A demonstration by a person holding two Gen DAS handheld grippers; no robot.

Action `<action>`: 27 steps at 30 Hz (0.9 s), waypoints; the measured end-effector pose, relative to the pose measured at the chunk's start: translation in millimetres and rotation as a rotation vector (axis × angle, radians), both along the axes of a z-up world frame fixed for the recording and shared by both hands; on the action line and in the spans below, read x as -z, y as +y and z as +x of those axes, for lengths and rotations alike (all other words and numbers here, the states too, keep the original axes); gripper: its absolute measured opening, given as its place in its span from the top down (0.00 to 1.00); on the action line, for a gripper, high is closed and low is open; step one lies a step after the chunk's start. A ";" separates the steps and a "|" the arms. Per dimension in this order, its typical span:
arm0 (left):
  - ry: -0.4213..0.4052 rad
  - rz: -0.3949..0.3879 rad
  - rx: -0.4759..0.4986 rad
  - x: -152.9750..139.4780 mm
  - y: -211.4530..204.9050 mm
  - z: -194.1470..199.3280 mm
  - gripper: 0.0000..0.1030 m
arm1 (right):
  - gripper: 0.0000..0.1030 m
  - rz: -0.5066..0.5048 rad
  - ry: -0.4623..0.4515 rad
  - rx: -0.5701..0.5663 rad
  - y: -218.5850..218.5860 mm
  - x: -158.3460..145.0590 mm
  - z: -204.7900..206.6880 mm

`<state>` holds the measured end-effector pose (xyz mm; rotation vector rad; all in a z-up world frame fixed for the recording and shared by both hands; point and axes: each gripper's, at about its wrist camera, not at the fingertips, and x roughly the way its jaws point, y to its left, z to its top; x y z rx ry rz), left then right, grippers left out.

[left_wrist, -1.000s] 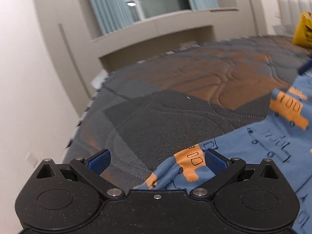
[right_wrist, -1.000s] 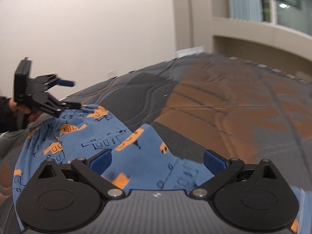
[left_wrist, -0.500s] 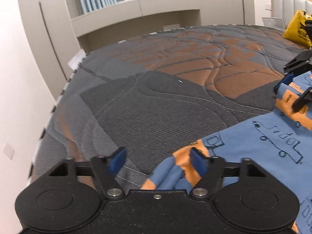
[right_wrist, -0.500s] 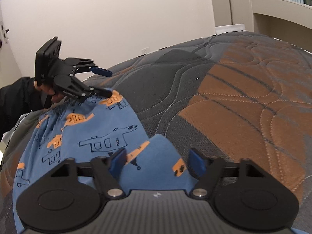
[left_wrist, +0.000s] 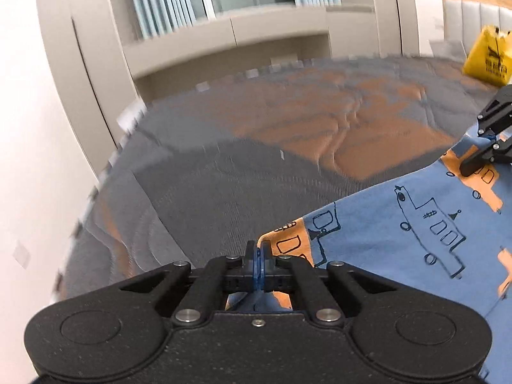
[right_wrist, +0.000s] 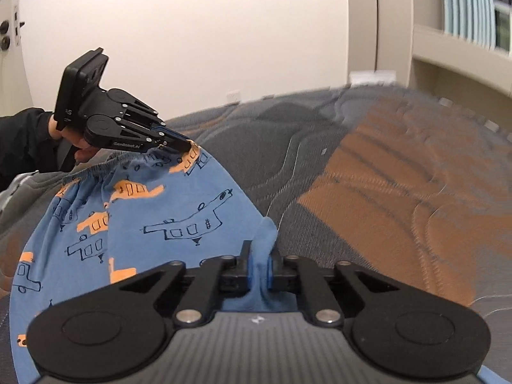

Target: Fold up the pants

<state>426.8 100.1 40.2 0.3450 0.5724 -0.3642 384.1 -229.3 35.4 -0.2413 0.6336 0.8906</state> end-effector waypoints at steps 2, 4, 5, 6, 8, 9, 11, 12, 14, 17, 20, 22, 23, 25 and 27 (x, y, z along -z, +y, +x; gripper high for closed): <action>-0.066 -0.008 -0.004 -13.4 0.7 -18.2 1.00 | 0.91 -0.005 -0.073 0.043 1.6 -12.6 -18.0; -0.132 -0.010 0.000 -27.0 3.0 -40.8 1.00 | 0.91 -0.010 -0.140 0.087 4.3 -26.0 -41.2; -0.157 -0.007 0.003 -32.4 4.0 -52.7 1.00 | 0.91 -0.012 -0.171 0.087 5.7 -30.9 -54.2; -0.178 -0.005 0.006 -37.0 4.1 -64.2 1.00 | 0.91 -0.023 -0.216 0.086 8.3 -35.5 -70.6; -0.223 0.003 0.019 -43.1 5.3 -93.7 1.00 | 0.91 -0.042 -0.285 0.078 13.3 -41.1 -102.8; -0.241 0.005 0.023 -44.8 6.1 -108.2 1.00 | 0.91 -0.052 -0.319 0.069 15.7 -42.3 -119.8; -0.269 0.008 0.034 -47.1 8.9 -137.0 1.00 | 0.92 -0.076 -0.380 0.055 20.8 -41.6 -150.8; -0.284 0.009 0.039 -46.0 10.5 -152.2 1.00 | 0.92 -0.084 -0.400 0.048 22.4 -38.9 -165.6; -0.303 0.004 0.044 -40.1 14.4 -182.3 1.00 | 0.92 -0.084 -0.425 0.039 24.6 -32.1 -190.2; -0.297 0.003 0.043 -22.9 20.0 -216.2 1.00 | 0.93 -0.108 -0.483 0.029 30.5 -15.1 -223.6; -0.273 0.010 0.040 -0.8 22.7 -240.2 1.00 | 0.94 -0.137 -0.474 0.024 39.5 5.0 -243.5; -0.261 0.027 0.034 12.8 24.2 -245.5 1.00 | 0.94 -0.164 -0.475 0.025 43.7 18.0 -254.7; -0.253 0.033 0.032 18.7 25.1 -247.2 1.00 | 0.94 -0.178 -0.475 0.026 46.5 23.2 -258.4; -0.240 0.048 0.030 27.6 24.6 -251.2 1.00 | 0.95 -0.194 -0.473 0.030 49.5 29.7 -262.8; -0.242 0.050 0.029 30.4 24.6 -252.8 1.00 | 0.95 -0.215 -0.484 0.031 53.7 32.9 -265.6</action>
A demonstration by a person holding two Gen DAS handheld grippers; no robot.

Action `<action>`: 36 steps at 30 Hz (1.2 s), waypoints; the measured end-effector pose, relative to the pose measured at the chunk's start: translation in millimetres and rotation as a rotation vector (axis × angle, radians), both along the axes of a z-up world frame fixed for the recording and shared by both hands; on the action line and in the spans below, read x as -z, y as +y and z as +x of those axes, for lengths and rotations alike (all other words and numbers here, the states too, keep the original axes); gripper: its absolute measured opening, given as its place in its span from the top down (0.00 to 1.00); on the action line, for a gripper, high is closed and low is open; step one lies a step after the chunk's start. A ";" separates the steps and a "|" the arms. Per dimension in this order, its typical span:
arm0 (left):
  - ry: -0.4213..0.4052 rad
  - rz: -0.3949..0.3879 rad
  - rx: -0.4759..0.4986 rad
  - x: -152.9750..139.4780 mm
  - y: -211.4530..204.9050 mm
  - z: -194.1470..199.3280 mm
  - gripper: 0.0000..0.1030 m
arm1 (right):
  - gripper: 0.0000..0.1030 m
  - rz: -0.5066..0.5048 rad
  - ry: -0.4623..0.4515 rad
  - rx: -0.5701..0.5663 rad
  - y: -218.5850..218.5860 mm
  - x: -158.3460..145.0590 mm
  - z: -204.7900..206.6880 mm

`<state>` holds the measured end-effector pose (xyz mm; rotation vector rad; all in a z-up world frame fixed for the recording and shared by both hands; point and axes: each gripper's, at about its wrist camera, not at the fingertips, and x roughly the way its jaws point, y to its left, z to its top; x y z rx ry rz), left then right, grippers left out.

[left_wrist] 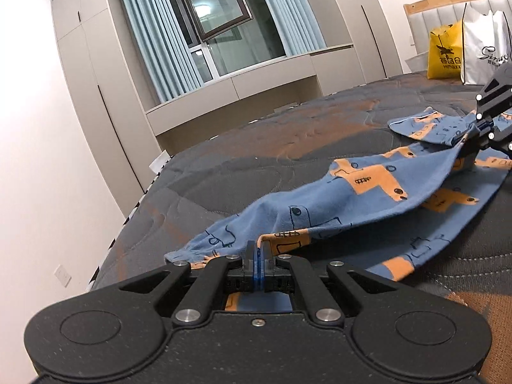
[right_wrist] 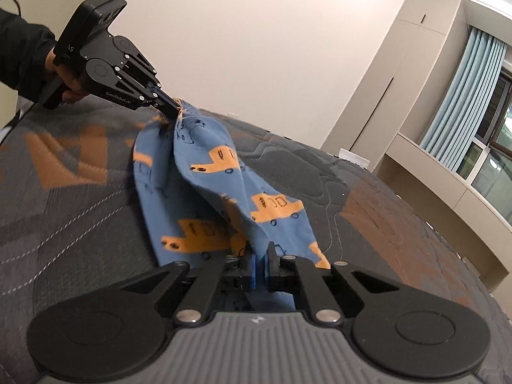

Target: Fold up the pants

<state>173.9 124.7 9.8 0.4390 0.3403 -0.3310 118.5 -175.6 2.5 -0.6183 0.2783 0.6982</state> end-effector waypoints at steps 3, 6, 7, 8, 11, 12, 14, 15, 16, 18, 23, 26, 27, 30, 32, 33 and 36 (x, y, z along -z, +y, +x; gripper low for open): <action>-0.008 -0.013 0.000 -2.8 2.9 -4.8 1.00 | 0.96 -0.034 -0.029 -0.002 4.2 -0.7 -5.6; 0.022 -0.011 -0.006 0.9 5.8 -6.1 1.00 | 0.97 -0.058 -0.034 -0.012 7.8 0.6 -8.2; 0.027 -0.006 -0.008 1.5 5.7 -6.1 1.00 | 0.97 -0.064 -0.033 -0.016 8.7 1.7 -8.7; 0.030 -0.002 -0.009 2.2 5.9 -7.9 1.00 | 0.97 -0.066 -0.030 -0.021 4.8 3.2 -9.4; 0.031 -0.003 -0.009 1.5 6.2 -11.8 1.00 | 0.97 -0.082 -0.025 -0.028 6.7 6.2 -6.0; 0.036 -0.003 -0.010 2.3 6.2 -11.6 1.00 | 0.97 -0.078 -0.018 -0.028 5.7 6.1 -6.5; 0.058 0.005 -0.009 5.6 4.6 -10.4 1.00 | 0.97 -0.070 -0.042 0.013 4.8 9.0 -3.7; 0.069 0.011 -0.006 6.0 4.6 -9.6 1.00 | 0.97 -0.070 -0.025 0.010 4.5 12.0 -2.0; 0.079 0.020 -0.001 6.7 2.9 -9.7 1.00 | 0.97 -0.076 -0.014 0.007 5.2 15.3 -0.5; 0.095 0.032 0.003 7.1 0.8 -9.8 0.99 | 0.96 -0.092 -0.027 0.005 6.7 21.1 -2.2; 0.118 0.019 -0.024 7.5 -0.6 -14.1 0.82 | 0.84 -0.077 -0.011 0.003 4.7 19.7 -1.3; 0.109 0.009 -0.048 5.1 -6.5 -22.6 0.63 | 0.57 -0.055 -0.020 0.034 -3.7 18.0 -5.6; 0.102 -0.005 -0.055 3.1 -8.8 -26.3 0.51 | 0.45 -0.041 -0.019 0.046 -8.9 16.2 -7.1; 0.105 -0.067 -0.060 -4.7 -19.4 -35.9 0.22 | 0.19 -0.004 -0.013 0.083 -24.2 11.2 -10.4; 0.096 -0.115 -0.054 -12.0 -34.2 -42.2 0.10 | 0.11 0.008 -0.022 0.122 -35.1 10.2 -13.5; 0.095 -0.139 -0.046 -15.3 -41.7 -44.0 0.03 | 0.08 0.012 -0.026 0.147 -41.2 10.0 -15.5; 0.120 -0.238 0.032 -22.6 -74.2 -45.4 0.01 | 0.00 0.031 -0.045 0.224 -62.1 10.4 -21.4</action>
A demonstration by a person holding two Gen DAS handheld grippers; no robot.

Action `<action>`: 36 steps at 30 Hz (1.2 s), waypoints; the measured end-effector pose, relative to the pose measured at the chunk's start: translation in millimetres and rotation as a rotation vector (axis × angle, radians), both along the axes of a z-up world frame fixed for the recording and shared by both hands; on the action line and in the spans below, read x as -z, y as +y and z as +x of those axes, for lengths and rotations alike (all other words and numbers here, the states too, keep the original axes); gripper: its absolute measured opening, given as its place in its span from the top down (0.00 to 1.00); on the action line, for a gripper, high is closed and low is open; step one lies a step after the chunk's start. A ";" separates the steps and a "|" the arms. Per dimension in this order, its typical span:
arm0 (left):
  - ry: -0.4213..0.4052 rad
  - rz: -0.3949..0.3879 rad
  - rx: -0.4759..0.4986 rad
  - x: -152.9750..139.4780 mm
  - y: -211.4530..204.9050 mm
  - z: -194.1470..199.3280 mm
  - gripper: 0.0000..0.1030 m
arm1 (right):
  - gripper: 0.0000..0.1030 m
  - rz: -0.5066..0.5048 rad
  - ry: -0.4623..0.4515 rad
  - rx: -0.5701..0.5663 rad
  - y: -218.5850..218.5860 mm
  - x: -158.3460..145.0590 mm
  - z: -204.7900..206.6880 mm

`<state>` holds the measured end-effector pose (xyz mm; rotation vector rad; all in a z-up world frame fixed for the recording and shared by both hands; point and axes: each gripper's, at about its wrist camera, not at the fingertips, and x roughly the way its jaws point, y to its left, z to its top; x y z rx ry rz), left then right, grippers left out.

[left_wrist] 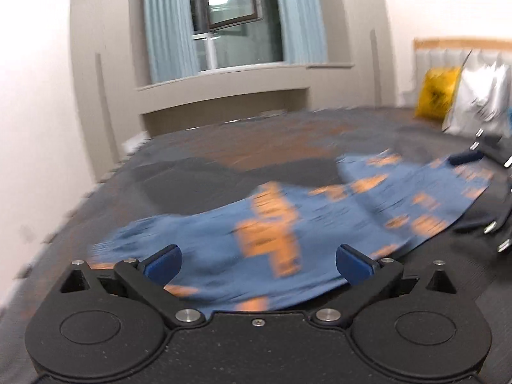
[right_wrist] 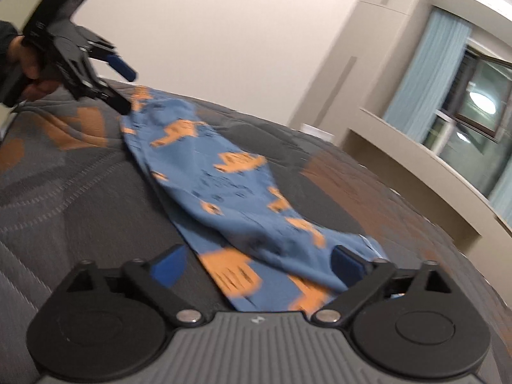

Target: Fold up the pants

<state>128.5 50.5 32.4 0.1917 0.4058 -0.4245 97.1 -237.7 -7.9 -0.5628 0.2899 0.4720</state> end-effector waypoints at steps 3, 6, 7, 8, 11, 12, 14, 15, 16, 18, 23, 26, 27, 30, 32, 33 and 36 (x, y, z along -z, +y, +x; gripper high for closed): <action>0.027 -0.072 0.094 -2.0 -36.8 9.7 0.01 | 0.00 0.020 -0.011 0.083 -24.0 -0.1 -3.9; 0.094 -0.147 0.167 1.9 -72.3 28.5 0.01 | 0.00 0.059 0.007 0.169 -51.3 -1.4 -3.4; 0.137 -0.175 0.191 4.7 -83.2 37.7 0.01 | 0.00 0.084 0.019 0.196 -61.2 -2.5 -2.3; 0.182 -0.200 0.213 8.6 -91.6 45.9 0.01 | 0.00 0.110 0.035 0.217 -71.7 -3.5 -1.6; 0.306 -0.282 0.220 23.4 -110.4 68.4 0.01 | 0.00 0.195 0.109 0.254 -100.8 -12.1 6.3; 0.329 -0.305 0.215 27.3 -113.2 72.3 0.03 | 0.00 0.229 0.142 0.264 -110.0 -17.2 13.6; 0.369 -0.356 0.207 35.8 -114.4 79.8 0.05 | 0.00 0.292 0.199 0.278 -122.5 -29.9 31.8; 0.386 -0.380 0.200 39.1 -113.9 82.2 0.07 | 0.00 0.320 0.229 0.284 -126.5 -36.9 43.9; 0.393 -0.398 0.198 40.5 -113.1 84.3 0.09 | 0.00 0.345 0.259 0.281 -129.0 -44.0 57.5; 0.394 -0.429 0.196 43.7 -110.8 86.6 0.17 | 0.00 0.376 0.309 0.258 -128.1 -53.9 88.2; 0.436 -0.516 0.186 51.5 -98.9 97.9 0.52 | 0.01 0.425 0.395 0.232 -103.9 -60.9 161.7; 0.477 -0.542 0.188 54.5 -94.4 104.6 0.62 | 0.08 0.387 0.466 0.244 -79.1 -55.1 202.4; 0.484 -0.541 0.189 55.7 -94.3 105.2 0.68 | 0.15 0.370 0.486 0.254 -71.3 -52.6 214.1; 0.499 -0.532 0.194 57.8 -97.4 107.3 0.70 | 0.19 0.314 0.517 0.315 -50.5 -45.9 251.1; 0.498 -0.527 0.191 56.6 -98.0 108.1 0.71 | 0.22 0.248 0.537 0.387 -39.3 -38.9 271.2; 0.499 -0.525 0.189 56.3 -97.9 108.6 0.74 | 0.27 0.227 0.554 0.421 -35.0 -33.9 279.8; 0.511 -0.522 0.181 58.4 -96.8 109.7 0.80 | 0.41 0.205 0.594 0.486 -31.1 -22.4 290.0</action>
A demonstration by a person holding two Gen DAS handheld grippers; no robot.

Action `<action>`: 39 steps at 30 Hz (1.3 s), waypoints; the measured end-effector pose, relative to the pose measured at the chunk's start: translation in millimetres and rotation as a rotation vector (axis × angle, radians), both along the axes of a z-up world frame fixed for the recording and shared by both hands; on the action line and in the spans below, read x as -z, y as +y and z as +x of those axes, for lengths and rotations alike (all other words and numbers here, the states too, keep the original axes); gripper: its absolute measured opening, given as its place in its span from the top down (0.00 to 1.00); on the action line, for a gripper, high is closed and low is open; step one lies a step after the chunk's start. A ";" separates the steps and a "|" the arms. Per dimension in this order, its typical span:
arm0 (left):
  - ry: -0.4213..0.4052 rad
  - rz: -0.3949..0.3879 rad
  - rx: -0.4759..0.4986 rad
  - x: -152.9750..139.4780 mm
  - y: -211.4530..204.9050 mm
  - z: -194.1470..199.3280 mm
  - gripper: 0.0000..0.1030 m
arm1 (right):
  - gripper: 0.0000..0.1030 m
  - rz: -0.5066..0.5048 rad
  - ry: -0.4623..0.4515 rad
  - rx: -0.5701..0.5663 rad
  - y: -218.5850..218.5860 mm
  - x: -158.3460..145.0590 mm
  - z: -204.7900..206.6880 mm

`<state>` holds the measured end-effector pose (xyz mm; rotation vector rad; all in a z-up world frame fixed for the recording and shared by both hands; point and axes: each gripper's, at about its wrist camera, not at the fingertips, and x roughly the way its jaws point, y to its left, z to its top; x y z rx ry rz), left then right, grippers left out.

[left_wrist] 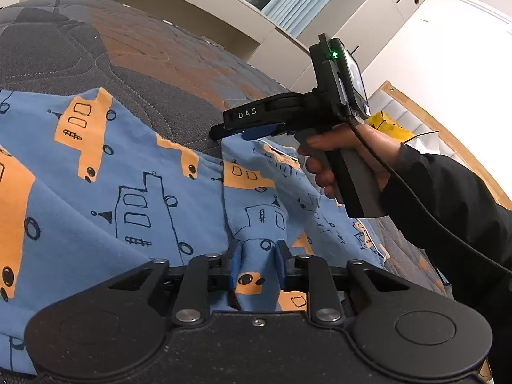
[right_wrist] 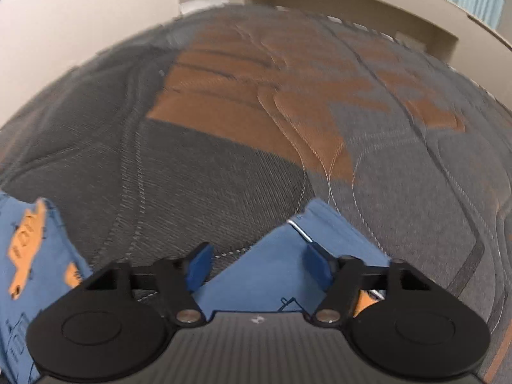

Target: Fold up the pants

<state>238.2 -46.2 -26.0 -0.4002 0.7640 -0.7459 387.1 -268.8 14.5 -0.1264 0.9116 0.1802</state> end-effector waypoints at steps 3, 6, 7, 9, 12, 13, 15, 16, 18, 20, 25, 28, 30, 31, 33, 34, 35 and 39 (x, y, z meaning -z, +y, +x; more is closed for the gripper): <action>0.008 0.008 -0.002 -0.3 -1.5 1.0 0.93 | 0.93 -0.001 -0.019 0.012 -1.2 -0.1 -5.6; -0.001 0.028 -0.020 -3.4 -3.3 1.6 0.98 | 0.98 0.045 -0.012 0.029 -8.8 -3.2 -8.4; -0.010 0.037 -0.030 -6.7 -4.1 1.7 0.98 | 0.98 0.059 -0.020 0.030 -11.5 -4.4 -10.9; -0.038 0.057 -0.045 -11.3 -5.1 0.2 0.98 | 0.98 0.099 -0.064 0.032 -19.7 -14.4 -14.5; -0.137 0.104 -0.067 -30.8 -12.5 -6.6 0.98 | 0.98 0.151 -0.193 0.012 -34.8 -44.9 -36.8; -0.184 0.122 -0.072 -38.6 -15.8 -10.9 0.98 | 0.98 0.178 -0.240 0.014 -40.9 -56.2 -46.0; -0.279 0.161 -0.081 -50.9 -22.2 -21.5 0.98 | 0.98 0.225 -0.367 0.006 -55.5 -81.7 -73.2; -0.335 0.192 -0.082 -56.1 -27.7 -28.4 0.98 | 0.98 0.236 -0.436 -0.003 -63.4 -93.5 -90.7; -0.421 0.253 -0.069 -59.6 -38.4 -40.9 0.98 | 0.98 0.265 -0.551 -0.004 -81.2 -109.3 -130.0; -0.504 0.332 -0.036 -57.2 -52.2 -56.0 0.97 | 0.98 0.298 -0.608 0.019 -103.3 -111.8 -169.6; -0.607 0.505 0.090 -36.4 -83.2 -85.4 0.97 | 0.98 0.313 -0.558 0.148 -154.2 -69.8 -253.4; -0.629 0.584 0.125 -25.5 -95.3 -92.4 0.97 | 0.98 0.343 -0.466 0.213 -175.3 -37.4 -282.2; -0.631 0.609 0.128 -23.6 -96.5 -93.5 0.96 | 0.98 0.383 -0.416 0.245 -188.2 -20.4 -296.7; -0.631 0.615 0.128 -21.6 -96.6 -95.7 0.96 | 0.98 0.405 -0.386 0.255 -193.5 -13.2 -301.8; -0.616 0.623 0.132 -20.0 -97.2 -95.7 0.93 | 0.98 0.432 -0.340 0.263 -202.3 -2.1 -306.5; -0.605 0.630 0.138 -18.5 -98.9 -95.3 0.92 | 0.97 0.426 -0.321 0.256 -204.9 1.8 -309.6; -0.596 0.638 0.146 -17.0 -99.8 -96.2 0.91 | 0.93 0.409 -0.307 0.249 -206.0 3.7 -312.3; -0.596 0.657 0.183 -10.5 -102.6 -99.7 0.82 | 0.58 0.280 -0.304 0.204 -196.8 2.5 -315.2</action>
